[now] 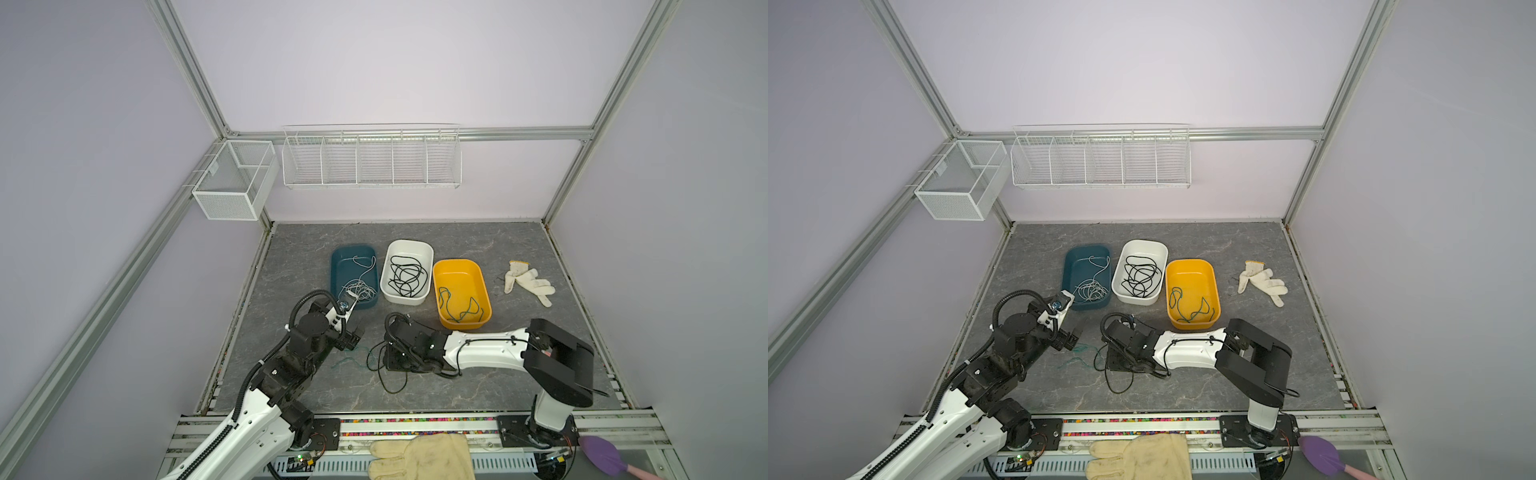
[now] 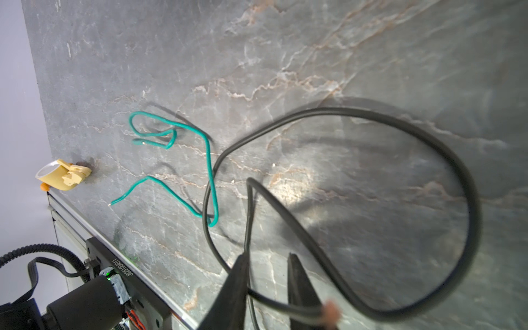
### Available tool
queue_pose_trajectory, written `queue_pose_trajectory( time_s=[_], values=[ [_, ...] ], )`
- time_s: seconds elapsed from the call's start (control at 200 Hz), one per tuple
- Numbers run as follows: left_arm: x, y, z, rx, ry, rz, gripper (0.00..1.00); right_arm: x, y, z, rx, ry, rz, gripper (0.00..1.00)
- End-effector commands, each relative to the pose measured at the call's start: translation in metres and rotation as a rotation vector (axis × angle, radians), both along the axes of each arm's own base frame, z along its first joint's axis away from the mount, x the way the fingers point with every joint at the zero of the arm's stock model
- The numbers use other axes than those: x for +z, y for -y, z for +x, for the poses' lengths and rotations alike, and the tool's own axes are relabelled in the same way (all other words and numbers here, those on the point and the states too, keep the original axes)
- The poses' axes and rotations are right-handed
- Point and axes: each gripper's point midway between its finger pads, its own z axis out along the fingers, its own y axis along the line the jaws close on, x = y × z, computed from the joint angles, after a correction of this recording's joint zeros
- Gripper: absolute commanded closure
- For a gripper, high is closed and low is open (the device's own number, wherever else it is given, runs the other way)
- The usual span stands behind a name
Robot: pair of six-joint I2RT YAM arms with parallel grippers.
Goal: Untangle the cables
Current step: 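Lower the right gripper onto the black cable on the table and grasp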
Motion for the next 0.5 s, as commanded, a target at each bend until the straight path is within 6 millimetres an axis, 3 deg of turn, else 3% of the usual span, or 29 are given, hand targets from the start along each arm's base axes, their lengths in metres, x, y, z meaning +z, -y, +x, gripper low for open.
queue_pose_trajectory(
  time_s=[0.0,0.495],
  values=[
    [0.002,0.001,0.000,-0.007,0.019,-0.001,0.01,-0.009,0.011,0.002,-0.027,-0.007,-0.033,0.77],
    [0.002,0.001,0.000,-0.006,0.020,0.002,0.01,0.004,0.027,0.005,-0.037,0.046,-0.063,0.90]
  ],
)
